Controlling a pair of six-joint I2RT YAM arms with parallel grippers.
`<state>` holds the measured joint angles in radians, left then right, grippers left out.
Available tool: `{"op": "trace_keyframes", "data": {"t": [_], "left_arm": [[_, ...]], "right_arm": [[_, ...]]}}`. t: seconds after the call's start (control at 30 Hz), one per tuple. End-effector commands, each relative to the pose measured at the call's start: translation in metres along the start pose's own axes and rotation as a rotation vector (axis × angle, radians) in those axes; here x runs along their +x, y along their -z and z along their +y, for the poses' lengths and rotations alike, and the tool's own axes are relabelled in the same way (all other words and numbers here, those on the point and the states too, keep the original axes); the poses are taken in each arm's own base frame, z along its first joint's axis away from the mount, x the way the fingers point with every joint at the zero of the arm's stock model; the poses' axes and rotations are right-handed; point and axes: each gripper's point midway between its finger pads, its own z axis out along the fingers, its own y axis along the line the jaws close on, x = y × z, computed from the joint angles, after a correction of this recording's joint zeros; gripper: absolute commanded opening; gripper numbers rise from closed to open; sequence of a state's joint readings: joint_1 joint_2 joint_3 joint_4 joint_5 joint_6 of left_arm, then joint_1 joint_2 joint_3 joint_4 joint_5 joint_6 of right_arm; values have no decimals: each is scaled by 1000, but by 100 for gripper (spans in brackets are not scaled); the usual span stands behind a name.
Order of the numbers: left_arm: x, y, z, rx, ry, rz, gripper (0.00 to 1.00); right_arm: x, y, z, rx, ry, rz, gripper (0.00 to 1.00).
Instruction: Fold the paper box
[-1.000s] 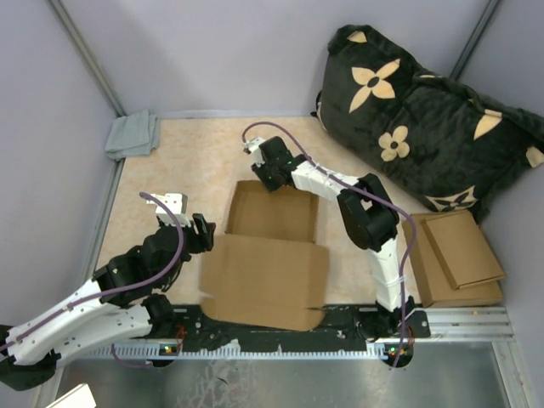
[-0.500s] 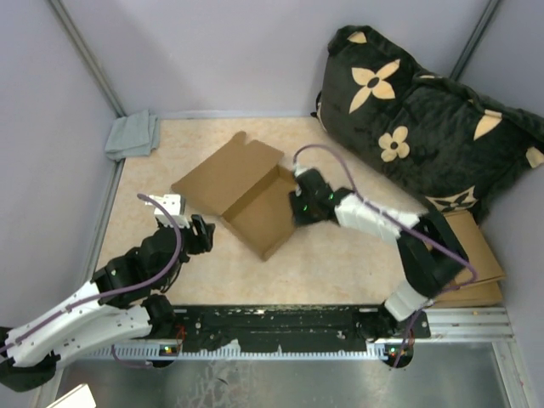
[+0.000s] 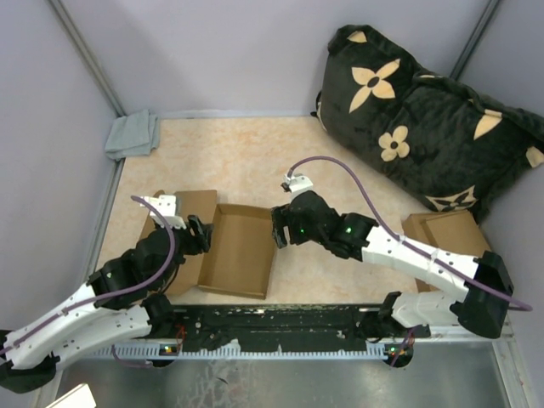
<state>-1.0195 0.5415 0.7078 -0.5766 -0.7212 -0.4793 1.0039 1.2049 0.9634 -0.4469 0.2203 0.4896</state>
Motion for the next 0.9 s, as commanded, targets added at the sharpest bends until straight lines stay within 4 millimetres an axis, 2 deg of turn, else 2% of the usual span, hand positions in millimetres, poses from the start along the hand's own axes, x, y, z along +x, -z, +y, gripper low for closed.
{"op": "trace_keyframes", "data": {"t": [0.0, 0.17, 0.3, 0.37, 0.47, 0.6, 0.7, 0.87], "left_arm": [[-3, 5, 1, 12, 35, -18, 64], [-6, 7, 2, 19, 52, -32, 64], [-6, 7, 2, 21, 56, -38, 64], [-7, 7, 3, 18, 58, -41, 64], [-6, 6, 4, 9, 53, -39, 64], [-5, 6, 5, 3, 48, -34, 64], [-5, 6, 6, 1, 50, -34, 64], [-5, 6, 4, 6, 54, -34, 64]], "right_arm": [[-40, 5, -3, 36, 7, -139, 76], [-73, -25, -8, 19, 254, -206, 77], [-98, -71, 2, -100, 369, -203, 74], [-102, -96, 7, -114, 434, -158, 72], [-95, -136, 16, -152, 499, -41, 66], [-83, -173, 26, -197, 502, 57, 62], [-77, -182, 33, -237, 481, 77, 62], [-58, -189, 33, -264, 453, 108, 62]]}}
